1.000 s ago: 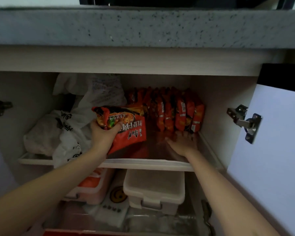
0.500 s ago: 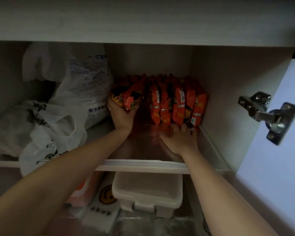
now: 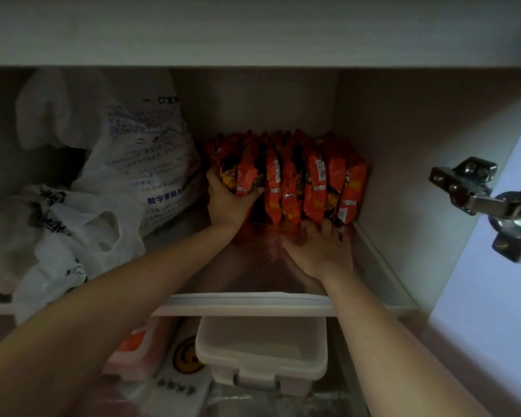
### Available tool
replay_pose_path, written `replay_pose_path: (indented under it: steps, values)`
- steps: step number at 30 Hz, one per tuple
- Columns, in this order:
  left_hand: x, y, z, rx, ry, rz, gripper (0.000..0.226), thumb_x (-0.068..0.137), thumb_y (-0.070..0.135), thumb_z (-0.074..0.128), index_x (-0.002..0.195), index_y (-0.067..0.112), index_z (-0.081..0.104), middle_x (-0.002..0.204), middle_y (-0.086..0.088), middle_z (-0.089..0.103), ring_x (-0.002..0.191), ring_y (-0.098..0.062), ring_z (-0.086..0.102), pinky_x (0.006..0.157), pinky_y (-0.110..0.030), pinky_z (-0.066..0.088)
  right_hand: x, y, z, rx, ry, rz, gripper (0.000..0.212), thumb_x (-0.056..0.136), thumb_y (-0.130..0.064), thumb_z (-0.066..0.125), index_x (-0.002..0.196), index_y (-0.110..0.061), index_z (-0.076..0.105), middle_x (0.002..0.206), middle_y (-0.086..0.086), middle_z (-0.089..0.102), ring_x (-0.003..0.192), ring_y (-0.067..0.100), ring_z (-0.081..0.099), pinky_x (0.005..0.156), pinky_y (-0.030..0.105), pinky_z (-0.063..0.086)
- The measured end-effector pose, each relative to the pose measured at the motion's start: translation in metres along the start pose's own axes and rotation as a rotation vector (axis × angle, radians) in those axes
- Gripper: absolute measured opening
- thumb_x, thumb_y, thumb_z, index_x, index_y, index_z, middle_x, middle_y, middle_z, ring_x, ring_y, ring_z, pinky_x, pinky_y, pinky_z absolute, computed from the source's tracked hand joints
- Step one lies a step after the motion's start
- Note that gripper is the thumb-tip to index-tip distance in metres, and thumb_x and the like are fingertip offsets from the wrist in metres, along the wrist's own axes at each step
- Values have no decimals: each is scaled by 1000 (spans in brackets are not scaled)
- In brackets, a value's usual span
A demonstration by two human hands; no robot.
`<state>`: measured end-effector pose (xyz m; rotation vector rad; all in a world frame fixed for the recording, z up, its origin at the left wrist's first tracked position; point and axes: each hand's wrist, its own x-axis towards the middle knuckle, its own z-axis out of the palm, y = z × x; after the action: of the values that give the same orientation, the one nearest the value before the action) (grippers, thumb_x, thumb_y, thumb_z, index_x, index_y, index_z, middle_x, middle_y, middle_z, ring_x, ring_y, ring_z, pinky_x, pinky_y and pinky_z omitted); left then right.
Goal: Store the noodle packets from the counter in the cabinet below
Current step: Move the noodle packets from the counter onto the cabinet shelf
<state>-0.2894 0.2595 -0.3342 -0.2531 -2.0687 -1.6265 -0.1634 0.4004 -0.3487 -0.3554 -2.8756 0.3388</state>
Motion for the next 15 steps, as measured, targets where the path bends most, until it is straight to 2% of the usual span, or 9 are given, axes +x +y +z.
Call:
replay_pose_path:
  steps: [3, 6, 8, 9, 12, 15]
  values:
    - [-5, -2, -1, -92, -122, 20, 113, 49, 59, 79, 139, 27, 18, 141, -3, 41, 127, -18, 44, 106, -33, 37, 2, 0, 2, -2, 1, 15, 70, 88, -68, 26, 145, -29, 27, 153, 8, 24, 141, 27, 21, 116, 46, 11]
    - [3, -10, -5, -64, -230, 22, 113, 52, 61, 76, 144, 25, 20, 147, -2, 33, 135, -16, 32, 111, -33, 28, 4, -1, 4, 6, 21, 20, 70, 87, -68, 27, 144, -29, 29, 152, 7, 26, 141, 26, 23, 115, 46, 13]
    - [11, -14, -7, -21, -306, 3, 111, 54, 63, 77, 145, 30, 22, 148, -2, 34, 137, -18, 30, 114, -38, 27, 5, -1, 5, 12, 26, 16, 69, 87, -68, 28, 144, -30, 28, 153, 6, 25, 141, 26, 22, 115, 46, 12]
    - [15, -15, -7, -49, -337, -23, 110, 55, 60, 79, 145, 31, 22, 147, -1, 37, 136, -18, 35, 114, -40, 30, 5, -1, 5, 14, 30, 14, 69, 87, -68, 28, 144, -30, 28, 153, 6, 25, 141, 26, 21, 116, 46, 11]
    - [22, -12, -3, -130, -362, -51, 92, 72, 27, 80, 144, 21, 23, 138, 0, 48, 125, -14, 48, 108, -34, 38, 5, 0, 5, 22, 53, 1, 68, 87, -68, 27, 143, -30, 30, 152, 6, 27, 141, 26, 22, 116, 48, 12]
    - [28, -18, -1, -134, -347, -49, 86, 73, 24, 79, 142, 22, 27, 134, -1, 52, 120, -14, 51, 107, -37, 40, 2, 0, 4, 28, 72, -8, 65, 88, -66, 29, 142, -31, 32, 150, 6, 29, 140, 27, 24, 114, 47, 12]
